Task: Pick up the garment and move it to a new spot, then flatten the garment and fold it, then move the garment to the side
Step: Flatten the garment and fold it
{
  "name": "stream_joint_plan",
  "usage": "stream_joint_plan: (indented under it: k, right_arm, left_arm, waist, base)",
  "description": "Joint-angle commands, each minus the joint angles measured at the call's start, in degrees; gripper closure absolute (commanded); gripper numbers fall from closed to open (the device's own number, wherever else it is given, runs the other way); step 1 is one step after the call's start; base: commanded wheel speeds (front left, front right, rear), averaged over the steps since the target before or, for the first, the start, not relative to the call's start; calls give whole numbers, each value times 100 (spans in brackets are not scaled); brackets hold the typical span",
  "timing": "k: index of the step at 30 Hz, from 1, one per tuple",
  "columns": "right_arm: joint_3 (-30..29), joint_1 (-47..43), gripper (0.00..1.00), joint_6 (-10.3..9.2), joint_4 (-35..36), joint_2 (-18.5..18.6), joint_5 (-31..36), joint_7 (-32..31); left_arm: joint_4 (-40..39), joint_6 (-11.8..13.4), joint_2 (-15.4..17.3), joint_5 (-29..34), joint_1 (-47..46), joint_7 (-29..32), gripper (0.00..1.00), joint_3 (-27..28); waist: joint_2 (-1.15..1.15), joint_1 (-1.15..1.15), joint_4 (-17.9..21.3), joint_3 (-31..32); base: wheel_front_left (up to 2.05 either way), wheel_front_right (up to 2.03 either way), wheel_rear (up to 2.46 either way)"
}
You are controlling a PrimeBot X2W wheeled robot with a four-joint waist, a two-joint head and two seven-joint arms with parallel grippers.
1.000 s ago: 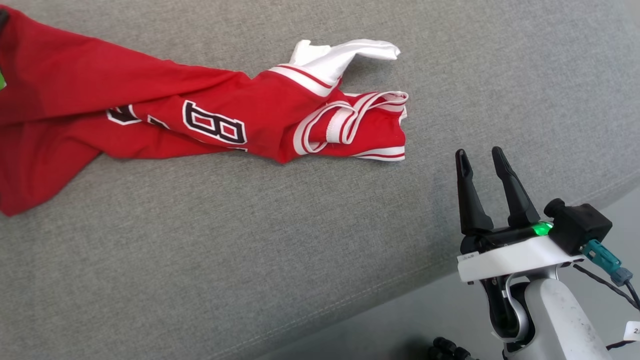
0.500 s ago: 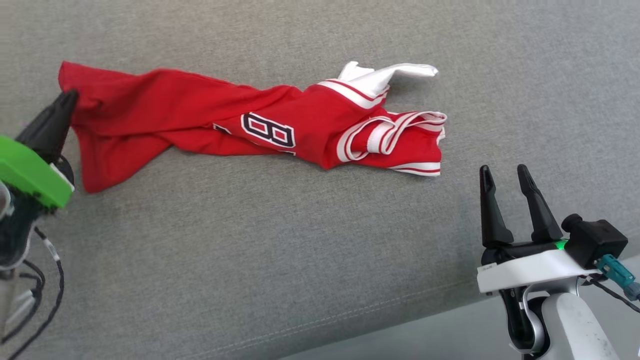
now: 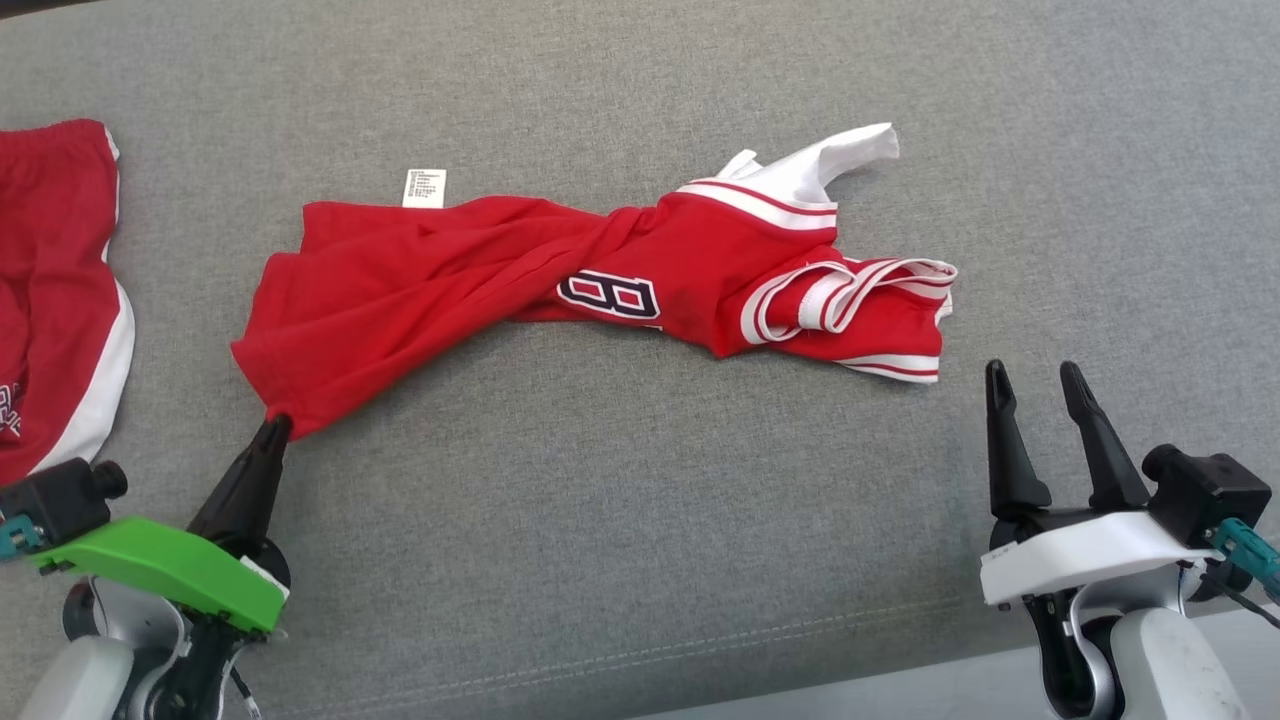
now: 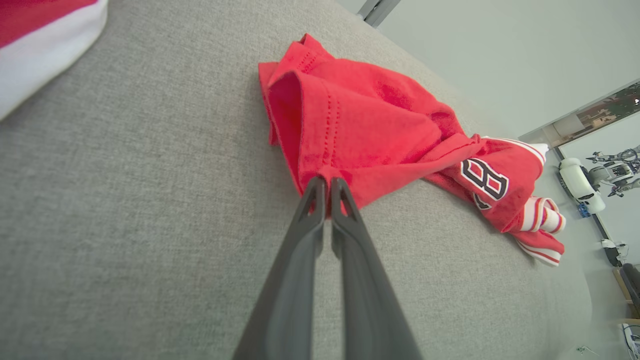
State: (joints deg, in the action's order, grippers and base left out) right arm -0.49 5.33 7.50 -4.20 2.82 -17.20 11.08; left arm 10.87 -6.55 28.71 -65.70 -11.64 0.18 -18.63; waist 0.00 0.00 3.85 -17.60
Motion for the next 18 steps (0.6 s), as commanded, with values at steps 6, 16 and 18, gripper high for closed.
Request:
stream_joint_plan:
  k: [6,16,18]
  right_arm:
    - [-91,-240,0,-2,-102,19,-100,-86]
    - [-158,-402,0,-2,-127,19,-191,-144]
    - [-186,-420,0,-2,-112,19,-160,-166]
  left_arm:
    - [496,-45,-240,154,234,-381,100,-159]
    - [1346,20,-578,786,91,-1018,0,-528]
    - [1380,82,-646,912,87,-1187,0,-544]
  waist:
    - [0,0,-39,201]
    - [0,0,-14,477]
    - [0,0,-32,551]
  base:
    - [0,0,0]
    - [0,0,0]
    - [0,0,0]
